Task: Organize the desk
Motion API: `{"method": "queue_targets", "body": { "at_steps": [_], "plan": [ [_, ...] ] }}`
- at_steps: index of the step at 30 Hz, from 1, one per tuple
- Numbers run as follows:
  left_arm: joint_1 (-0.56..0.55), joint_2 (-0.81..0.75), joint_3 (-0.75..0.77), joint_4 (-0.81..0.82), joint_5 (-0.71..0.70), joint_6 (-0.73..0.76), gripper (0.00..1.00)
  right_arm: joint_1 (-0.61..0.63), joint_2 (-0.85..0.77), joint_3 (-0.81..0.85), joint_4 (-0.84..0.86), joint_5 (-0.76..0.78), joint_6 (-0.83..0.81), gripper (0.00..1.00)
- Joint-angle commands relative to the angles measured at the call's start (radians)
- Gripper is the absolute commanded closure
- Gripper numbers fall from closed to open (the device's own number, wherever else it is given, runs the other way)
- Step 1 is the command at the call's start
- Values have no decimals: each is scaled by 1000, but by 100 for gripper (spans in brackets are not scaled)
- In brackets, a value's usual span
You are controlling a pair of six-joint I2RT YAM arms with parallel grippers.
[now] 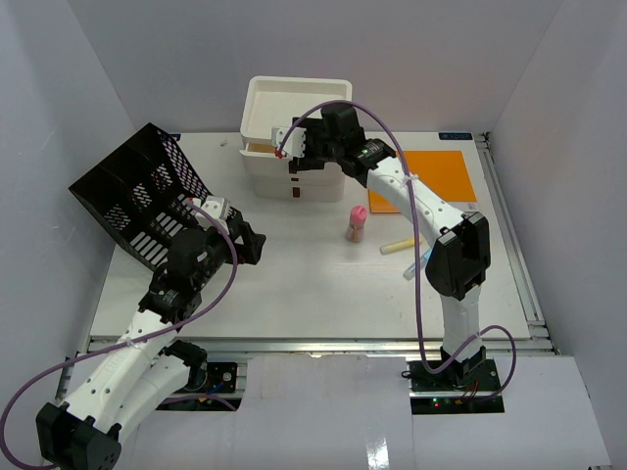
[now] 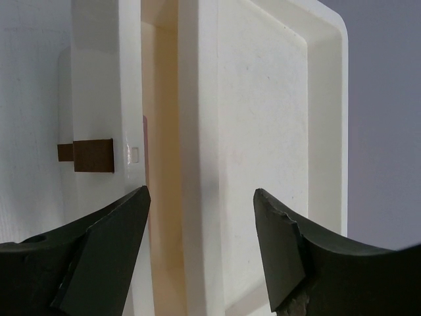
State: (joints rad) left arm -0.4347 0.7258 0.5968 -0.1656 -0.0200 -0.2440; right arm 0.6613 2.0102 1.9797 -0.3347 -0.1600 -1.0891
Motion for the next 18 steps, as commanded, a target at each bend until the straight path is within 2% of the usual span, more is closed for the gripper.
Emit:
{"method": "queue_targets", "body": {
  "at_steps": [1, 8, 13, 18],
  "plan": [
    [4, -8, -6, -4, -14, 4, 4, -7, 1, 1, -67, -4, -35, 28],
    [4, -11, -15, 18, 7, -14, 4, -21, -17, 105, -17, -37, 155, 27],
    [3, -3, -42, 121, 67, -73, 4, -34, -62, 139, -7, -64, 271, 27],
    [4, 141, -3, 262, 137, -140, 6, -76, -160, 67, -7, -186, 412, 27]
  ]
}}
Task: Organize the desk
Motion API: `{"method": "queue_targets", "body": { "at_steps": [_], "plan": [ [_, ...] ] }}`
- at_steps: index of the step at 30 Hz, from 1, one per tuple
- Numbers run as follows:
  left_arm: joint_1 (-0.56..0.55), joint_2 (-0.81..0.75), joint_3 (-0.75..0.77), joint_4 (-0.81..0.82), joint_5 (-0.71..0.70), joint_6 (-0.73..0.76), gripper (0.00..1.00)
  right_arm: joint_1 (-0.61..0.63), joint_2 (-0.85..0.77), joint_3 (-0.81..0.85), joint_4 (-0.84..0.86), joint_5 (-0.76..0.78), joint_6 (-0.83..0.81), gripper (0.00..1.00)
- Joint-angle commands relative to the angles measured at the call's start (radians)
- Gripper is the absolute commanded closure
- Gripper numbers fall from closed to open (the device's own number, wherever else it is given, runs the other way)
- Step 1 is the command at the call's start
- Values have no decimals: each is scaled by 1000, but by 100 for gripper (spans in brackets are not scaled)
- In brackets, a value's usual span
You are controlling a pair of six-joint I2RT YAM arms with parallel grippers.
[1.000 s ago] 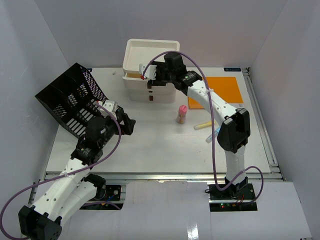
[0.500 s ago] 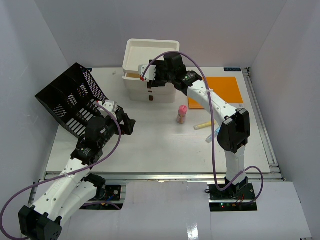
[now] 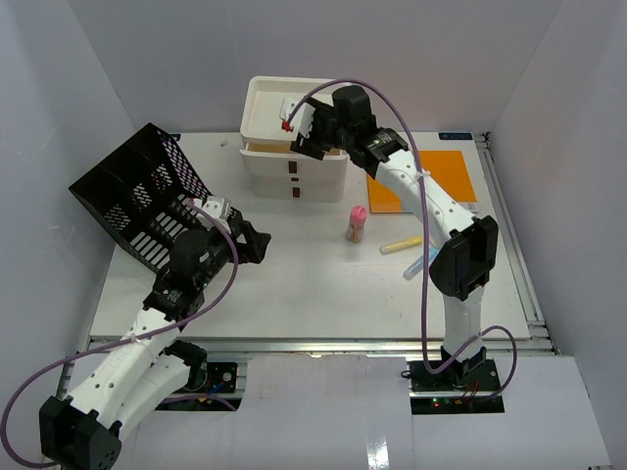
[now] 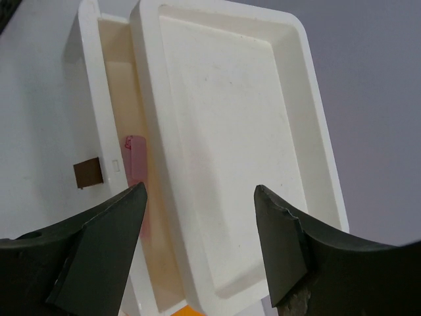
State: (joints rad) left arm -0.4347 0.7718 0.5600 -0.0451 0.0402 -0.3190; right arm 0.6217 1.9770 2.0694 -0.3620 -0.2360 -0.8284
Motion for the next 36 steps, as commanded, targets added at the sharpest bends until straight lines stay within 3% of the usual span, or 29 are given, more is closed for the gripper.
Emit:
{"method": "queue_targets", "body": {
  "at_steps": [1, 11, 17, 25, 36],
  "plan": [
    [4, 137, 58, 160, 73, -66, 7, -45, -155, -54, 20, -141, 179, 27],
    [1, 461, 297, 231, -23, -59, 17, -151, -506, -540, 138, -374, 413, 27],
    [-11, 614, 432, 221, -69, -15, 19, -236, -649, -731, 184, -444, 440, 27],
    [-62, 772, 635, 154, -102, 33, 20, -298, -742, -859, 208, -508, 463, 27],
    [-73, 865, 748, 58, -220, 65, 24, -344, -785, -910, 227, -540, 491, 26]
  ]
}}
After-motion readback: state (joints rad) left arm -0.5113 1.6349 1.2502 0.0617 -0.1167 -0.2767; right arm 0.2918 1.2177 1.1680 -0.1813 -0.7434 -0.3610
